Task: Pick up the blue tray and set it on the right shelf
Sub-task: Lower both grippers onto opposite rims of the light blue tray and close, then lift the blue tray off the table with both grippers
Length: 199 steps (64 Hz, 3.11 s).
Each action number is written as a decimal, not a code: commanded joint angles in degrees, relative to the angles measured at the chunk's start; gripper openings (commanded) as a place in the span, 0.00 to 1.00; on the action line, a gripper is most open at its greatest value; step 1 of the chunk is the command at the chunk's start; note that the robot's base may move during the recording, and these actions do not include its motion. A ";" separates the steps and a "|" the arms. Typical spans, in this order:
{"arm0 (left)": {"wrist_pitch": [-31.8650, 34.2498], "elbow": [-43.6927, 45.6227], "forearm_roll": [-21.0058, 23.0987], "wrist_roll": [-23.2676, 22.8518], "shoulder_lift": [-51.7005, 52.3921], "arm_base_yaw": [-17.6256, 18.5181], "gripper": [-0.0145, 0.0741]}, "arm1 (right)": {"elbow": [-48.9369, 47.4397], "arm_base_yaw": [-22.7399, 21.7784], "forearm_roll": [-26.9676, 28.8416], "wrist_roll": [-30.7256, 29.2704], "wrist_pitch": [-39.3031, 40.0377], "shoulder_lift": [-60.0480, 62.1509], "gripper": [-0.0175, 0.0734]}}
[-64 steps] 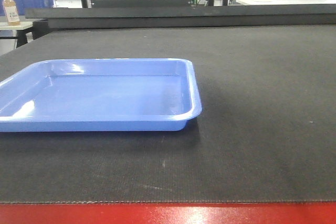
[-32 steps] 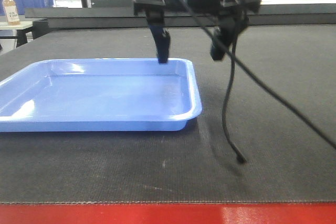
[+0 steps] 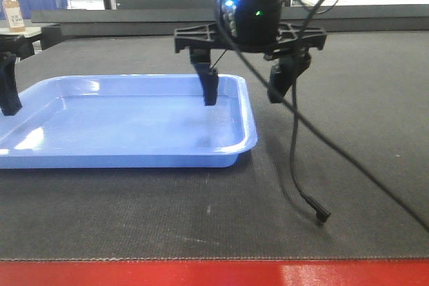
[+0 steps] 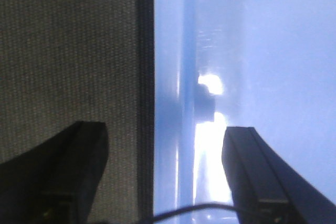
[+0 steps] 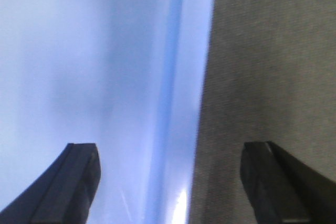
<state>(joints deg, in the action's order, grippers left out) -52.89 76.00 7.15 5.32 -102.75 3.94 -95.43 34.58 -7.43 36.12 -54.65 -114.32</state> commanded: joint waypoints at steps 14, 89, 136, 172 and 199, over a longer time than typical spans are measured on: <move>0.73 2.03 1.12 -0.12 -0.20 0.59 0.58 | -1.89 0.10 -0.84 -0.19 1.81 0.14 0.89; -8.31 4.18 1.97 -9.83 16.20 12.29 0.12 | 7.71 -4.28 -2.63 -8.40 -4.23 24.27 0.26; -12.10 -2.68 1.45 -15.85 30.62 26.68 0.12 | 24.17 -4.27 -4.21 -8.40 -10.23 50.82 0.26; -16.71 2.79 -0.54 -17.36 34.18 27.50 0.12 | 24.17 -4.27 -4.18 -8.40 -10.58 52.28 0.26; -17.92 2.79 -0.07 -17.25 34.18 27.50 0.11 | 24.17 -4.27 -4.18 -8.40 -10.75 52.28 0.26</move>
<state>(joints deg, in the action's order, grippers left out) -70.19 76.72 8.44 -13.61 -70.14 30.91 -69.72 30.37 -7.41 29.25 -66.61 -63.26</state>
